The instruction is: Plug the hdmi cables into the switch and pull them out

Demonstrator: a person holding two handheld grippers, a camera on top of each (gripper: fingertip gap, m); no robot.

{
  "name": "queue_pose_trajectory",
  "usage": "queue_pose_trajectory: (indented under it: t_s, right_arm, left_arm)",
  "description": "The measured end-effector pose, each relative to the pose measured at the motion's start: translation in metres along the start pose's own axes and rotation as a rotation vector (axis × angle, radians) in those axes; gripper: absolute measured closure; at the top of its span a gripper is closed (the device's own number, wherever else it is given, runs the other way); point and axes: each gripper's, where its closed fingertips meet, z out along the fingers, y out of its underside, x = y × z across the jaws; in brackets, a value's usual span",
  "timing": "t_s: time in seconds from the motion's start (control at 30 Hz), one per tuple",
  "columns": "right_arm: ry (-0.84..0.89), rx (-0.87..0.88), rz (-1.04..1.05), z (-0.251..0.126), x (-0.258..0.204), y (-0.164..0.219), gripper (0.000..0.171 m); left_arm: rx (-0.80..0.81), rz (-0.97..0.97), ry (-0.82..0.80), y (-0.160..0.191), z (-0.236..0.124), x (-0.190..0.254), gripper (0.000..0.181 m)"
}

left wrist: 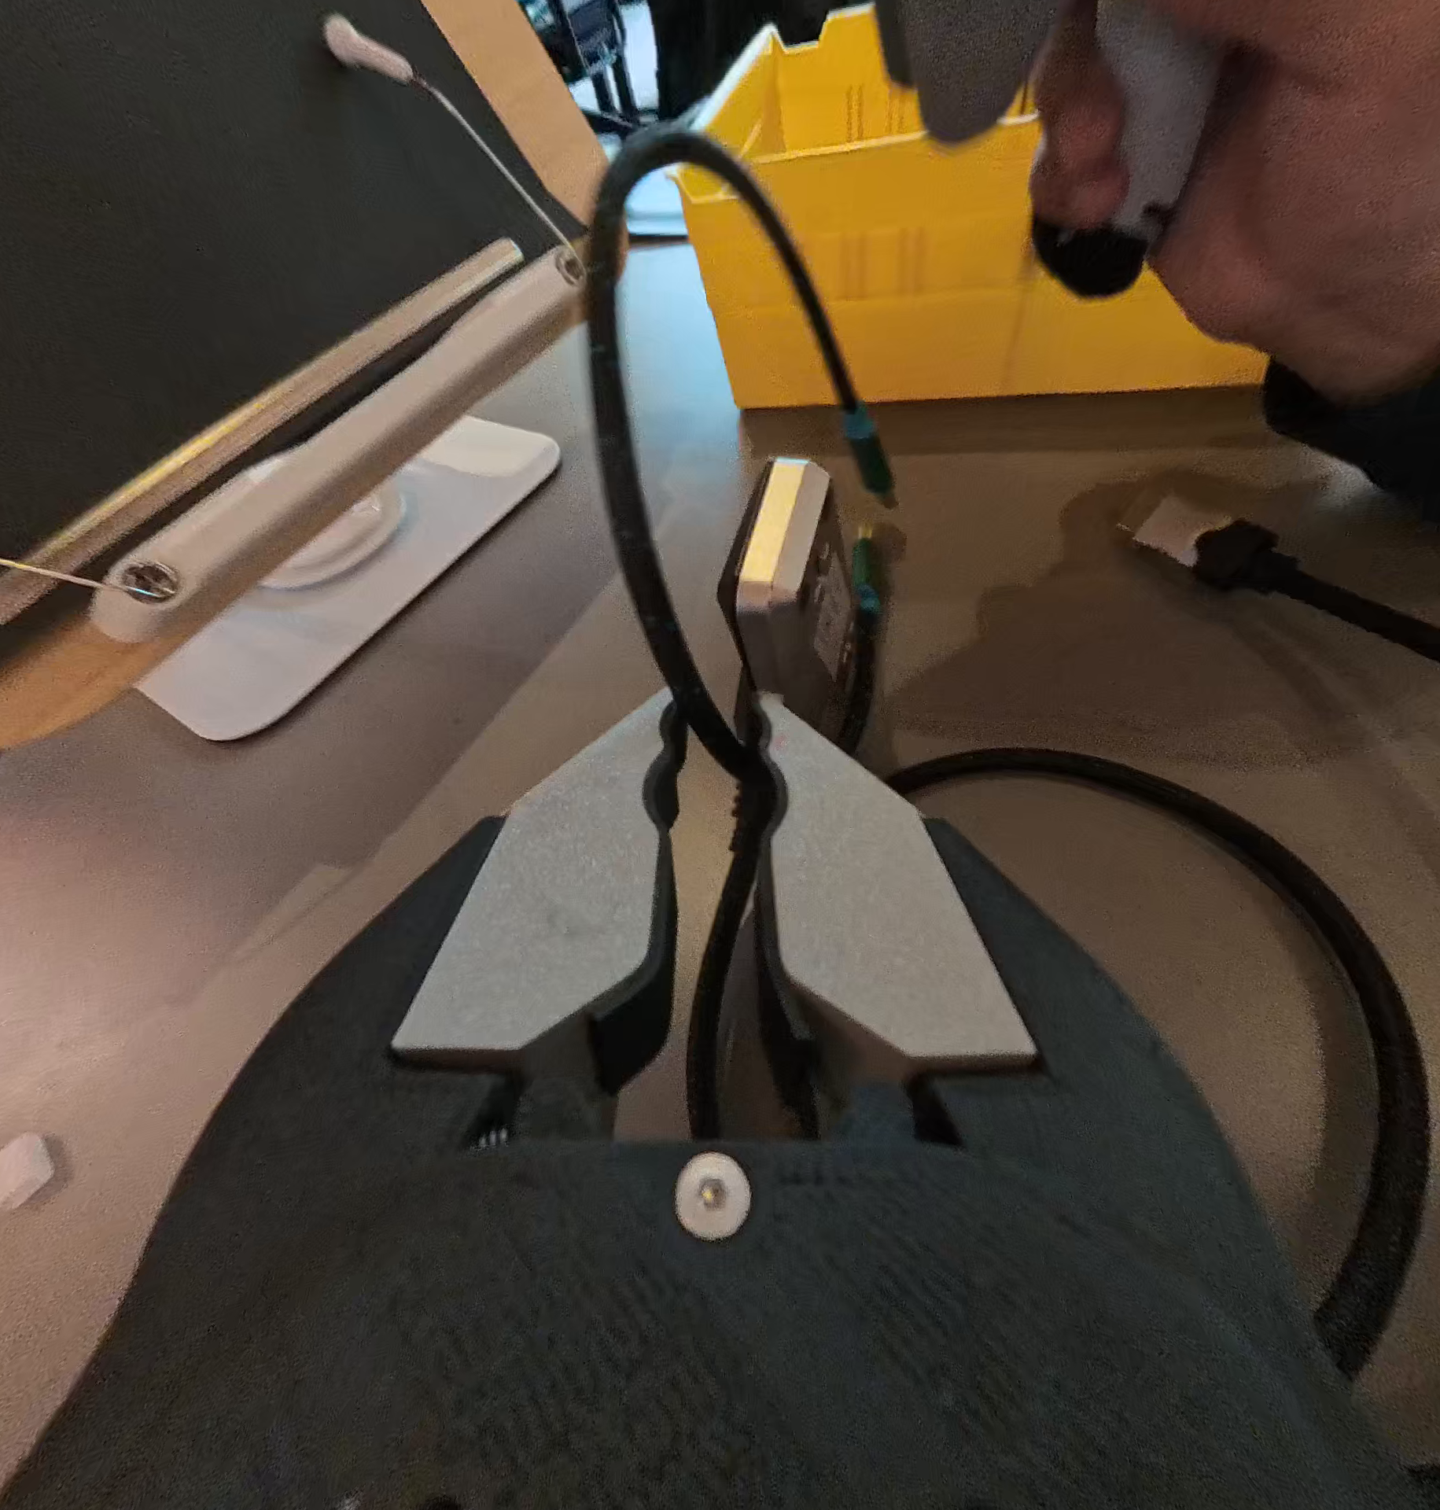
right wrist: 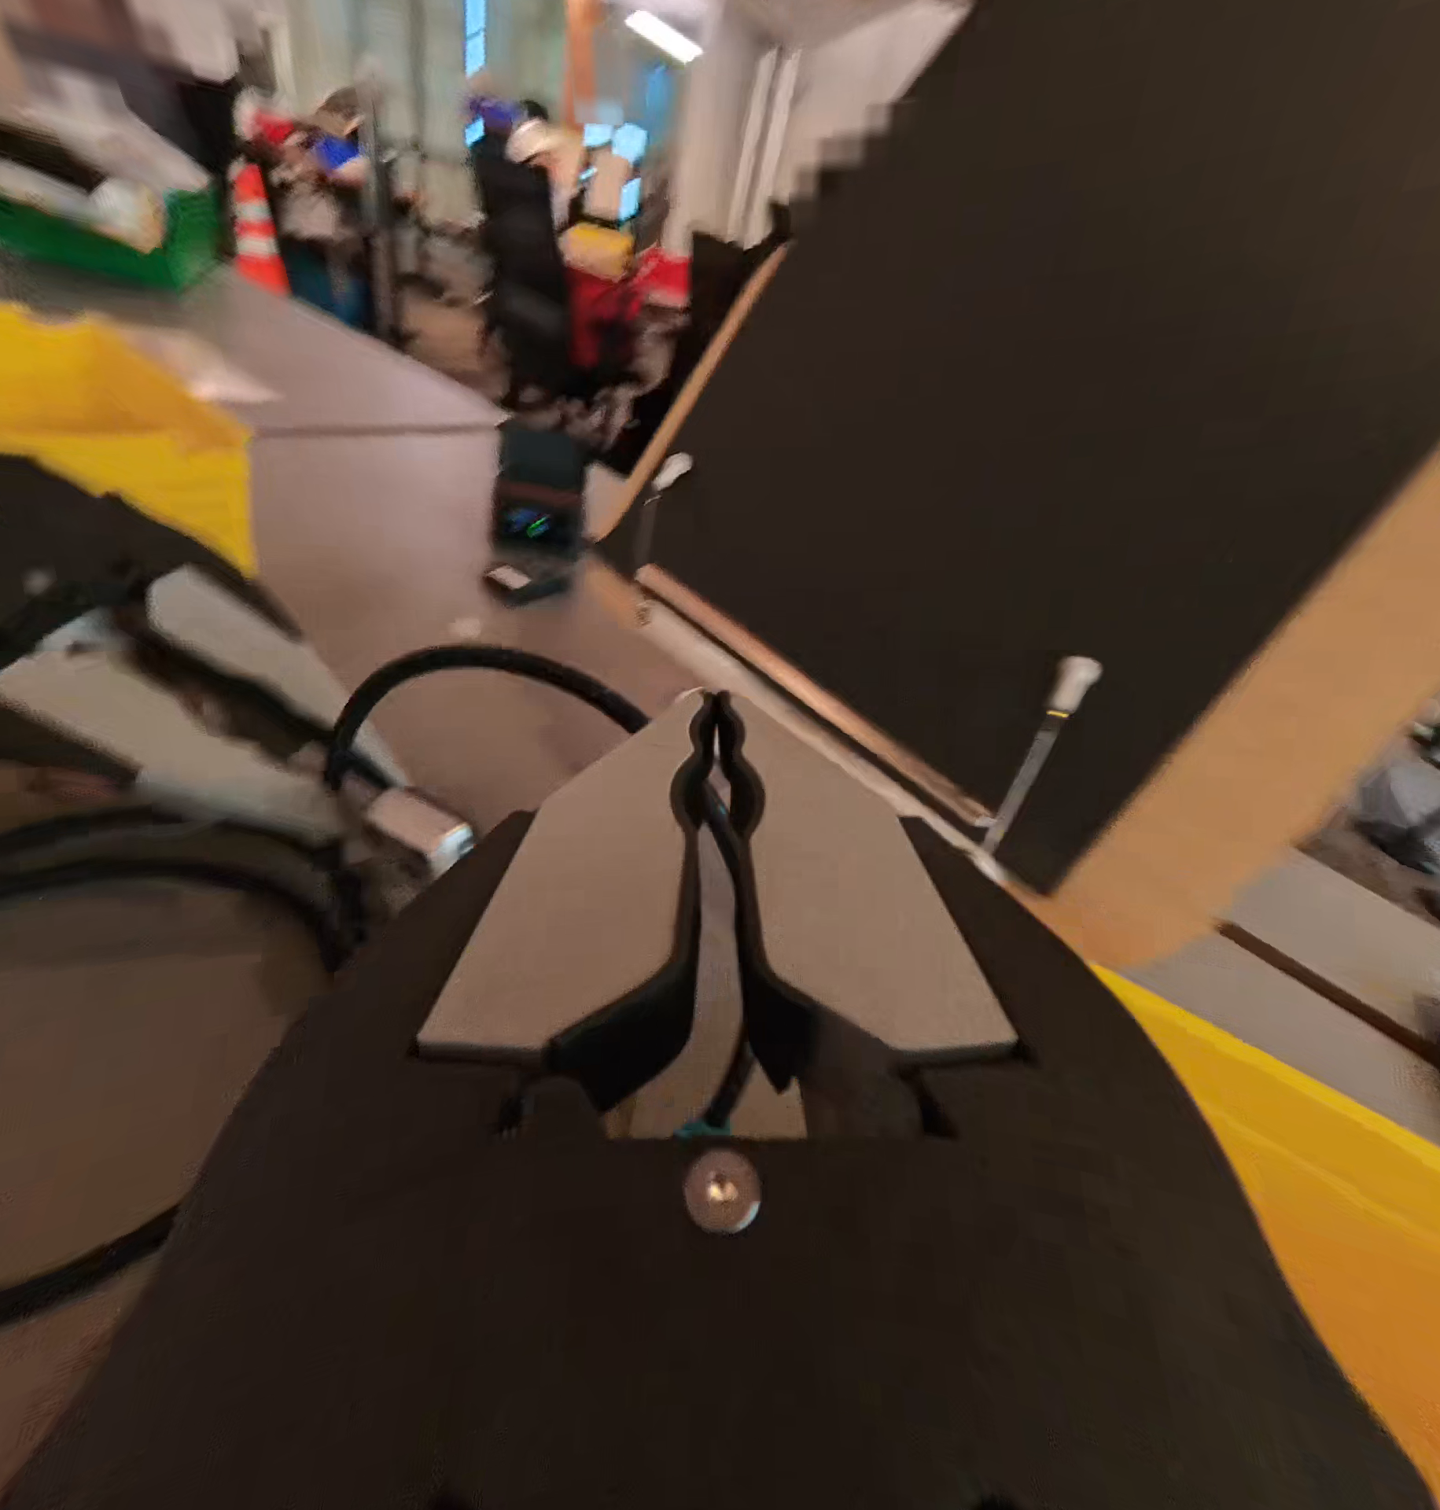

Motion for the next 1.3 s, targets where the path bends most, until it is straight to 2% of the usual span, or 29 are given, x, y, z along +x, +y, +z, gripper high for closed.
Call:
queue_pose_trajectory:
  t_s: [0.07, 0.13, 0.23, 0.53, 0.7, 0.8, 0.93, 1.1, 1.3]
  right_arm:
    - [-0.078, -0.039, -0.051, 0.009, -0.022, 0.007, 0.171]
    - [-0.101, -0.005, -0.103, 0.008, -0.032, 0.001, 0.171]
    - [-0.048, 0.081, -0.14, -0.002, -0.028, -0.014, 0.171]
    - [-0.094, 0.102, -0.05, -0.006, -0.027, -0.016, 0.171]
    - [-0.134, 0.123, -0.031, -0.006, -0.037, -0.019, 0.169]
    - [-0.235, 0.156, 0.023, -0.008, -0.051, -0.024, 0.171]
    - [-0.536, 0.138, 0.122, -0.013, -0.092, -0.023, 0.171]
    - [-0.642, 0.013, 0.12, -0.002, -0.123, -0.001, 0.146]
    - [-0.636, -0.093, 0.014, 0.015, -0.16, 0.024, 0.135]
  left_arm:
    - [0.024, 0.023, -0.014, -0.006, -0.006, -0.001, 0.174]
    - [0.061, 0.029, -0.034, -0.013, -0.014, -0.005, 0.176]
    - [0.178, -0.031, 0.039, -0.03, -0.027, 0.001, 0.178]
    - [0.281, -0.116, 0.009, -0.044, -0.04, -0.013, 0.178]
    - [0.371, -0.221, 0.064, -0.054, -0.048, -0.015, 0.178]
    - [0.398, -0.243, 0.071, -0.057, -0.051, -0.016, 0.179]
    - [0.398, -0.255, 0.07, -0.057, -0.051, -0.017, 0.179]
    - [0.405, -0.253, 0.087, -0.058, -0.051, -0.014, 0.178]
    - [0.431, -0.246, 0.142, -0.066, -0.051, -0.003, 0.178]
